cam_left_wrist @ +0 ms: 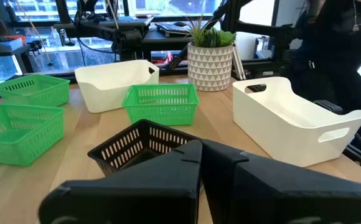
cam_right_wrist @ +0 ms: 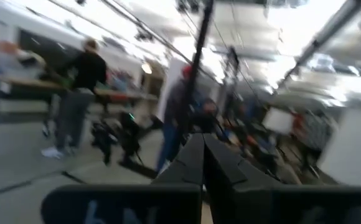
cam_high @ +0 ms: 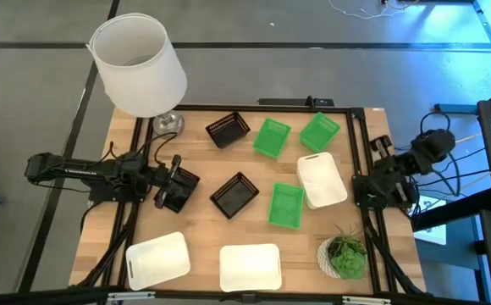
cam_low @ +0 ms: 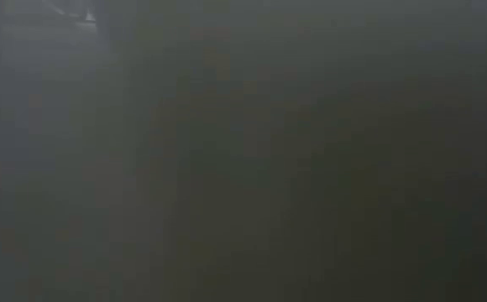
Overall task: Stack baskets by color
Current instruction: Stack the bottom left green bin on top of the top left green bin
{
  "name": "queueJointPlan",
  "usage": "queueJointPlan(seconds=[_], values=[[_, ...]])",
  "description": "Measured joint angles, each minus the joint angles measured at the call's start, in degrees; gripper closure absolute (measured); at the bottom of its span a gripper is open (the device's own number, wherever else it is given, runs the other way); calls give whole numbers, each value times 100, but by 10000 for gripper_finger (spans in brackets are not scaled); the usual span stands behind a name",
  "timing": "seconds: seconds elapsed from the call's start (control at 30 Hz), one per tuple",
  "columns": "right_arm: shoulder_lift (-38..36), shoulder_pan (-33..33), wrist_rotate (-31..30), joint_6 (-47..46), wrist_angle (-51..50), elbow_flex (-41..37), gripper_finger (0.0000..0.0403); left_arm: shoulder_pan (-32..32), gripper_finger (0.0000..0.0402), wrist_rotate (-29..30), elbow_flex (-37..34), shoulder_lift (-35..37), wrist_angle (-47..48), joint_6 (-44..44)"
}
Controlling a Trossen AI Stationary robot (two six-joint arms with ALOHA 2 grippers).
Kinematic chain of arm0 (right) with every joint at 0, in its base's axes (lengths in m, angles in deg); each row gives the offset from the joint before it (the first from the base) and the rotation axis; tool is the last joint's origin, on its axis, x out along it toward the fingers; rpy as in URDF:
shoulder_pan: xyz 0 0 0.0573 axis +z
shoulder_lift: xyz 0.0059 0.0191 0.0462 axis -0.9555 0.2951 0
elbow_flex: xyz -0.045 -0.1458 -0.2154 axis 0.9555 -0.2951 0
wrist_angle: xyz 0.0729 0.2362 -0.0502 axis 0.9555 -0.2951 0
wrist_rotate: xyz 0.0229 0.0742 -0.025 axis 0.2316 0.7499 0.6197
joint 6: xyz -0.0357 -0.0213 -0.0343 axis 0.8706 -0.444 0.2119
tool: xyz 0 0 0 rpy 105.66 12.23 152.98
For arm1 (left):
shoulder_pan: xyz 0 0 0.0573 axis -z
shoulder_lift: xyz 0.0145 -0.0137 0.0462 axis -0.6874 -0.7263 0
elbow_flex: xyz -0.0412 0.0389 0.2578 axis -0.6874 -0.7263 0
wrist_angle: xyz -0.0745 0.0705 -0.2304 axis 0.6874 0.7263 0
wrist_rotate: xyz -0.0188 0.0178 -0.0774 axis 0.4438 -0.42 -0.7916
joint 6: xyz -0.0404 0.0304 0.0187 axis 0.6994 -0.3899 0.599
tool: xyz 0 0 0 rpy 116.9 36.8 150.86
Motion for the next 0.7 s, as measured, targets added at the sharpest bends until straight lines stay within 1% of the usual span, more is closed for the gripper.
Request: queueJointPlan(seconds=[0.13,0.23,0.3,0.43,0.57,0.7], values=[[353,0,-557,-180,-772,481,398,2,401,-1,-1,1,0,2],[685,0,-1219,-545,-1091,664,398,1,401,0,-2,2,0,2],[893,-2,-1533,-798,-1202,715,398,-1,401,-2,-2,2,0,2],[1177,-2,-1640,-1232,-1195,725,398,1,401,0,-2,0,0,0],[1305,-2,-1557,-1229,-1184,725,398,-1,401,0,-2,0,0,0],[1369,-2,-1495,-931,-1034,725,398,1,401,0,-1,0,0,2]])
